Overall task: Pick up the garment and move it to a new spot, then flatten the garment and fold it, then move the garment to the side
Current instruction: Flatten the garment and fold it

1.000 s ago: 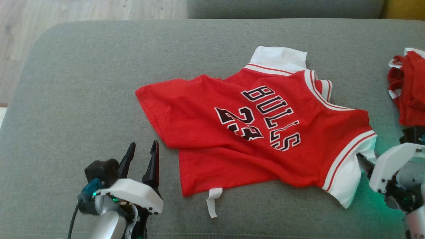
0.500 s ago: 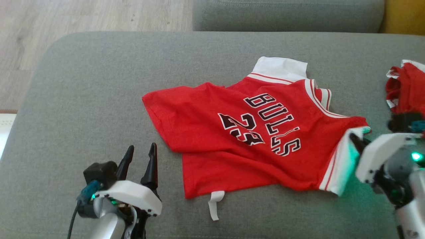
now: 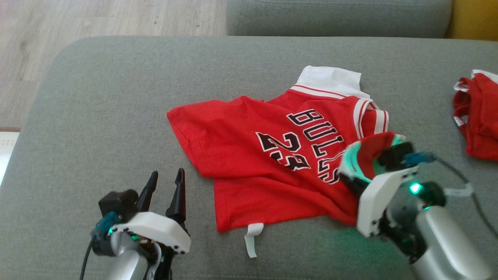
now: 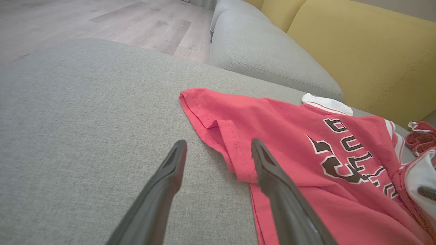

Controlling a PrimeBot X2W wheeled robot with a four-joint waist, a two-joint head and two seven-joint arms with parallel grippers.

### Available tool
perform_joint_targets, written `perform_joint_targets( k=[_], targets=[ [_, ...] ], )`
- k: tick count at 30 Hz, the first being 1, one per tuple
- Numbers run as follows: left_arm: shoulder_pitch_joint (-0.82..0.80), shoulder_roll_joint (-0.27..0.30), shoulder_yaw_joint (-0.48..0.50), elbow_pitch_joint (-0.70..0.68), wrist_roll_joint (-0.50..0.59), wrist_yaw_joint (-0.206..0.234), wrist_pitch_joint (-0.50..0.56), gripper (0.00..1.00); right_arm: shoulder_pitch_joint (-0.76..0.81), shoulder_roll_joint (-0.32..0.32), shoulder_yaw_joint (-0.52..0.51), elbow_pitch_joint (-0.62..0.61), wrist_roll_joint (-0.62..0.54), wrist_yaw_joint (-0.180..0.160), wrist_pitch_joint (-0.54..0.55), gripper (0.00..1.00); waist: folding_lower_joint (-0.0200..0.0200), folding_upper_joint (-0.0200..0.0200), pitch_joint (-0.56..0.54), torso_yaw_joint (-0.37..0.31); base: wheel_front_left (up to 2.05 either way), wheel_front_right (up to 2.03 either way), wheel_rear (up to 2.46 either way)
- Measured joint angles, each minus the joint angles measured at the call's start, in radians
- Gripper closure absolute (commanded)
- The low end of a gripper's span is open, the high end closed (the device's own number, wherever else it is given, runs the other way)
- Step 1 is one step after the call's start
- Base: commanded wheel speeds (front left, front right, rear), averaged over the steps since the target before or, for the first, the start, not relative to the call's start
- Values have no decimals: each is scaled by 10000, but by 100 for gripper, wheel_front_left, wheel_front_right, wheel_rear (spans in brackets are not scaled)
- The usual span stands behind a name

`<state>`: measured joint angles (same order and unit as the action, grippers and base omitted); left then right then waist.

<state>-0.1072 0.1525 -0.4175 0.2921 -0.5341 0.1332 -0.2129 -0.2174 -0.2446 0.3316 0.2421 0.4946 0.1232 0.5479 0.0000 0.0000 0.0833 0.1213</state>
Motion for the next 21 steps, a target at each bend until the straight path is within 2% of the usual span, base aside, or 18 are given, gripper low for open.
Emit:
perform_joint_targets(
  k=[1,3,4,9,14,21],
  targets=[
    [0,0,-10,2,0,0,0,0,-17,86,134,205,4,0,-115,100,0,0,16,2,0,0,0],
    [-2,-4,-38,13,0,0,-2,0,-98,211,389,690,13,0,-305,41,0,0,47,16,0,0,0],
    [-5,-8,-52,25,0,-2,-2,0,-185,224,558,936,56,0,-305,0,0,0,55,29,0,0,0],
    [-5,-8,-75,111,-59,-8,-19,0,-427,226,995,1039,472,0,-838,0,0,0,16,57,0,0,0],
    [0,-6,-63,198,-123,-6,-100,0,-350,-247,757,15,1266,0,-1258,0,0,0,-160,24,0,0,0],
    [31,-8,-65,199,-155,2,-111,0,864,-1580,-33,-1392,1835,0,-29,0,0,0,-284,-30,0,0,0]
  ],
)
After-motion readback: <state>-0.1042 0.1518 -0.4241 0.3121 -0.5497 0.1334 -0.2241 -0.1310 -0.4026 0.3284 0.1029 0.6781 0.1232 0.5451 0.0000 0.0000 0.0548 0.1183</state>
